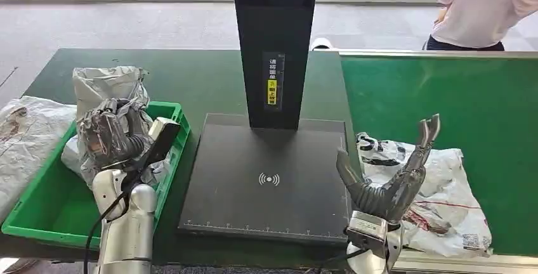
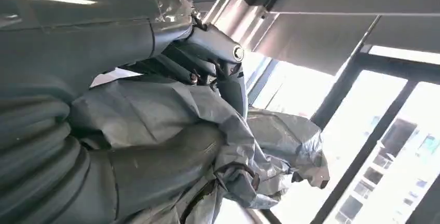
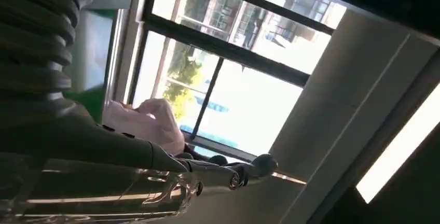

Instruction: Moved the parcel from conveyor to table for the left to box.

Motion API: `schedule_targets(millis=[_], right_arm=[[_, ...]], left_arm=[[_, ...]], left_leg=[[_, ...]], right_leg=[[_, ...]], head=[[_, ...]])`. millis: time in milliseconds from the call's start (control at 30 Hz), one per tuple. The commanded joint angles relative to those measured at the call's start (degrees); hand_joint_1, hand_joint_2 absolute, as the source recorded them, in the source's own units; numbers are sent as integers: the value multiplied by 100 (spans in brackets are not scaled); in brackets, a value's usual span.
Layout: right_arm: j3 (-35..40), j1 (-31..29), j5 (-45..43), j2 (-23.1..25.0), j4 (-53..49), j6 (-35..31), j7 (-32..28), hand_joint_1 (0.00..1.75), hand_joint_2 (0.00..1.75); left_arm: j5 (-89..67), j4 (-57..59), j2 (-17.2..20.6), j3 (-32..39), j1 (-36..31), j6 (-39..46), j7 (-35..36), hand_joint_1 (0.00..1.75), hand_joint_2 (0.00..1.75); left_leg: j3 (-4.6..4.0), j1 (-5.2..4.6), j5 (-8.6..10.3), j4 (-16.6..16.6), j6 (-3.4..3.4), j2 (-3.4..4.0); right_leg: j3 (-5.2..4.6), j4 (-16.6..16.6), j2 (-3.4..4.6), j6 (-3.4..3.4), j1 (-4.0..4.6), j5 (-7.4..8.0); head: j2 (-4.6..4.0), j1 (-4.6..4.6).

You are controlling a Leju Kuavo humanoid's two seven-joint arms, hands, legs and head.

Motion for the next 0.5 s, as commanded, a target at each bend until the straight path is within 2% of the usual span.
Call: schedule_targets(millis=[33,67,500], right_arm=[[-244,267,-101,260,104,9,-11,0,175],[-246,263,-102,260,107,9,-11,0,175],[-238,198,-119,257,192,9,-11,0,175]], left_arm=[[-45,807,-20,1294,-497,-26,-43,175,175],[-30,819,-15,1333,-508,-26,-63,175,175],[-192,646,-87,1635,-570,-26,2,175,175]], left_leg=[[36,3,1,-30,2,-4],[14,1,-2,-9,1,-3],[6,2,-2,-4,1,-5]], right_leg=[[37,-28,-8,-4,4,-1],[13,-7,-5,-2,1,-3],[8,-5,-6,-1,4,-3]], head=[[0,0],[0,0],[0,0]])
